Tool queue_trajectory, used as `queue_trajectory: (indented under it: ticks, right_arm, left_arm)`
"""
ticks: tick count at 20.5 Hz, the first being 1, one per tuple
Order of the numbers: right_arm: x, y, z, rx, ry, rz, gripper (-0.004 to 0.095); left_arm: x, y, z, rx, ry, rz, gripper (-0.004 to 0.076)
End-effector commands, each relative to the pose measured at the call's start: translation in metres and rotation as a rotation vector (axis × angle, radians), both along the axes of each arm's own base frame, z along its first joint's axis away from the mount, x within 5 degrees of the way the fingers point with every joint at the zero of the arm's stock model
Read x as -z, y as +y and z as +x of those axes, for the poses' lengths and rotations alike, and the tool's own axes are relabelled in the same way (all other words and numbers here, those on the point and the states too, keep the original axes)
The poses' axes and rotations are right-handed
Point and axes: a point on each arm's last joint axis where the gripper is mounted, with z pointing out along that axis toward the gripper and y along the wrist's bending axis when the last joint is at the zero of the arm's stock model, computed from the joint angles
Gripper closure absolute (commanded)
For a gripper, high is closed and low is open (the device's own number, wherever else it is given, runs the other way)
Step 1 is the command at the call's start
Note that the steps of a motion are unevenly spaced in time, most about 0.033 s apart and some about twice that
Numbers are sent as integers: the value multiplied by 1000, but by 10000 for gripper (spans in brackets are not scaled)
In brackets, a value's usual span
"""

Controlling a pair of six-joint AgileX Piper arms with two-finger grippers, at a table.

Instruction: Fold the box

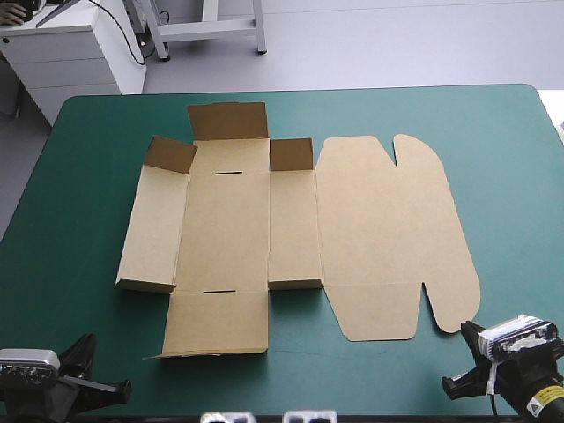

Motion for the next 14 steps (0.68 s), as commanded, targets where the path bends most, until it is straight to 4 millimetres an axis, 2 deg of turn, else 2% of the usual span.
queue_trajectory:
  ticks: [1,8,10,11,14]
  right_arm:
    - [-15,0,3,11,-80,18,928]
    - [-15,0,3,11,-80,18,928]
    - [-15,0,3,11,-80,18,928]
    - [-15,0,3,11,-80,18,928]
    - [-15,0,3,11,-80,18,928]
  left_arm:
    - [-12,0,2,1,-74,-14,732]
    - [-13,0,3,1,-71,-14,733]
    - [-20,0,6,10,-42,0,733]
    - [-32,0,10,14,-23,9,733]
    - [-53,2,28,11,29,16,733]
